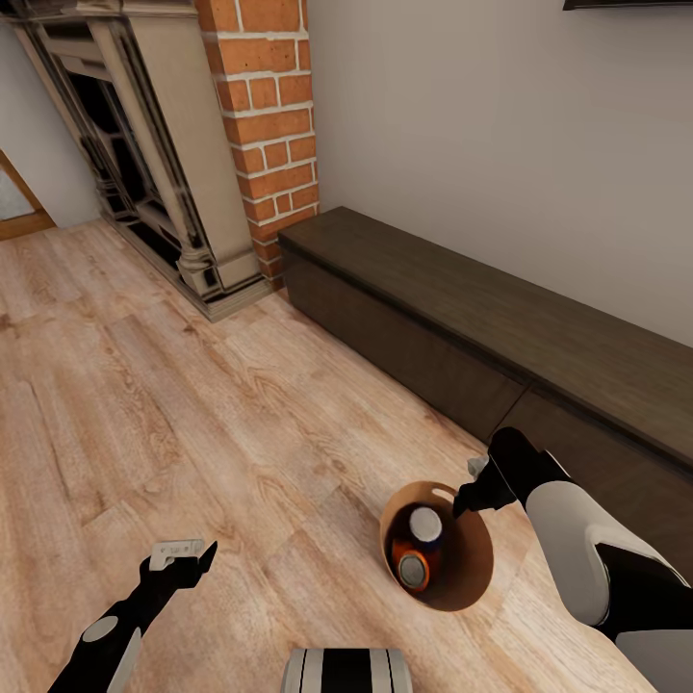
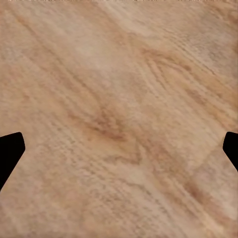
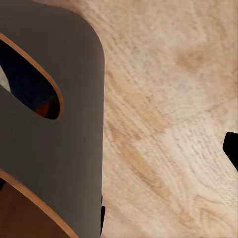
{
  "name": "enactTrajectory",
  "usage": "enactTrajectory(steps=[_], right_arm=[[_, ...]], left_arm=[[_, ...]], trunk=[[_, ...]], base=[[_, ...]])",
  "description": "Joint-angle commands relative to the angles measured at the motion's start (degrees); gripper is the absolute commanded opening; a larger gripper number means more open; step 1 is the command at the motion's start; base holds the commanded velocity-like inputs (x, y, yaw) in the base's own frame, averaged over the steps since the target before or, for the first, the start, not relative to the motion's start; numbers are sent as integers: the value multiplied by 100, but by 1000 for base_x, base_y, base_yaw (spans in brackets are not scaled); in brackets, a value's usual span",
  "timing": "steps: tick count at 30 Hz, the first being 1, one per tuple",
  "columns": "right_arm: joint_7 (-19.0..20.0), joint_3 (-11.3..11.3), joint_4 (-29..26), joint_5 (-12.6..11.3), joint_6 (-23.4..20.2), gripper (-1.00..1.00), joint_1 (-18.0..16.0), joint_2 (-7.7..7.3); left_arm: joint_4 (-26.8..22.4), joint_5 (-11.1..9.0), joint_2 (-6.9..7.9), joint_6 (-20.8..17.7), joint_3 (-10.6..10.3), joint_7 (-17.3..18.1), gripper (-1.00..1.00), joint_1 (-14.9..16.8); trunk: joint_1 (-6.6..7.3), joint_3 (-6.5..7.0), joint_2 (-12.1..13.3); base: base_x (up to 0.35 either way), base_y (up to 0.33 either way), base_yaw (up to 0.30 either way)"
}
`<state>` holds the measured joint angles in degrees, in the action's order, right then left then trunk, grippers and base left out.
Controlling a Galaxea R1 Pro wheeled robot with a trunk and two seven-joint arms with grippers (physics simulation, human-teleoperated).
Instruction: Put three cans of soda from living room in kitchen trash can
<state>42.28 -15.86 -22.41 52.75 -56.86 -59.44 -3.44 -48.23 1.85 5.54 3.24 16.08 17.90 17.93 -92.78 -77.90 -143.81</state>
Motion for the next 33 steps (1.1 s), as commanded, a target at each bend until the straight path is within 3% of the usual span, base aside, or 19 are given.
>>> enactTrajectory(steps=[1, 4, 33], right_arm=[[0, -1, 0, -1, 0, 100, -1, -1], [0, -3, 0, -1, 0, 100, -1, -5], [0, -5, -9, -18, 8, 100, 87, 0]], left_arm=[[0, 0, 0, 0, 0, 1, 100, 0], [-1, 0, 0, 1, 0, -1, 100, 0], [215, 10, -2, -34, -7, -17, 100, 0]], trunk=[[0, 0, 0], [0, 0, 0], [75, 642, 39]], base=[[0, 0, 0], [0, 0, 0], [0, 0, 0]])
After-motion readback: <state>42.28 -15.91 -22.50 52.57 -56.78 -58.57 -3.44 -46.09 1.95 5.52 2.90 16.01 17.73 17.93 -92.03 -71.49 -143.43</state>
